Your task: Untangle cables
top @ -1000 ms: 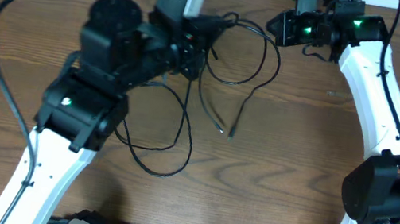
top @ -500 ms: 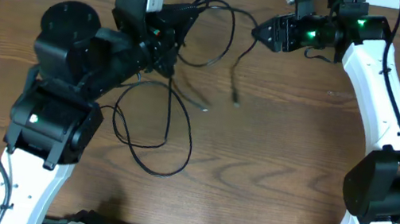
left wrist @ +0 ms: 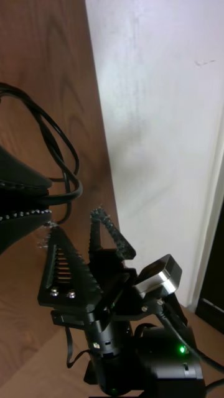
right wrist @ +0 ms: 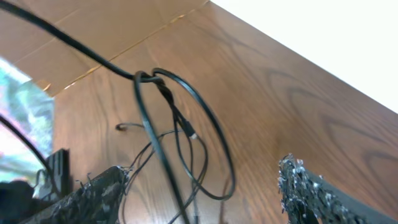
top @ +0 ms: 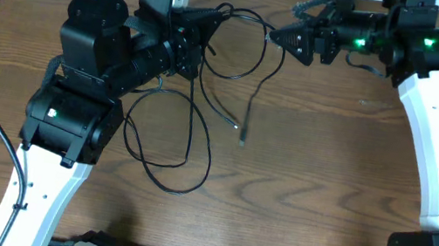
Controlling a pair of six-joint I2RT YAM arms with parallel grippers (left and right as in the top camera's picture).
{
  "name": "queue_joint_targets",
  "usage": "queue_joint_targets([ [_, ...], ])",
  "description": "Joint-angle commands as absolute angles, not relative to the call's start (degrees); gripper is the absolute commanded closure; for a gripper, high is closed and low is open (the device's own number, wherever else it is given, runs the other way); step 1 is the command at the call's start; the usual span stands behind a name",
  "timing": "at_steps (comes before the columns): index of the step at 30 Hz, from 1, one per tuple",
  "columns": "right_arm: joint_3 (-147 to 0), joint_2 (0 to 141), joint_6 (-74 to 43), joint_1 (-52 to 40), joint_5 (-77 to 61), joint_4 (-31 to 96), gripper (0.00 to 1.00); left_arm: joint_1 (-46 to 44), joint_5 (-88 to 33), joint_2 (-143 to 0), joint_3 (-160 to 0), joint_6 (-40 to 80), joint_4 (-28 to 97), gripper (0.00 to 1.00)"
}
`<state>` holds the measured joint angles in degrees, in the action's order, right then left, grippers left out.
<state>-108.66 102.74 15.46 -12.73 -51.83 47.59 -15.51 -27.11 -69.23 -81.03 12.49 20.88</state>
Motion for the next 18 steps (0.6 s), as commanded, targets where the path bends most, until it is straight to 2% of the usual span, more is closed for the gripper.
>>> queue_joint_targets([
  [1,-108.7,103.2,19.4,-13.6,-55.7,47.8,0.23,-15.3,-28.1,-69.2,-81.6,13.5,21.3,0.93],
  [11,-108.7,103.2,17.8,-13.9,-55.9,43.2,0.24,-15.3,-28.2,-69.2,-81.7,14.4,22.9,0.93],
  [18,-108.7,104.7,21.4,-16.3,-51.6,46.0,0.23,-15.3,-34.0,-69.2,-81.7,15.4,22.5,0.93],
])
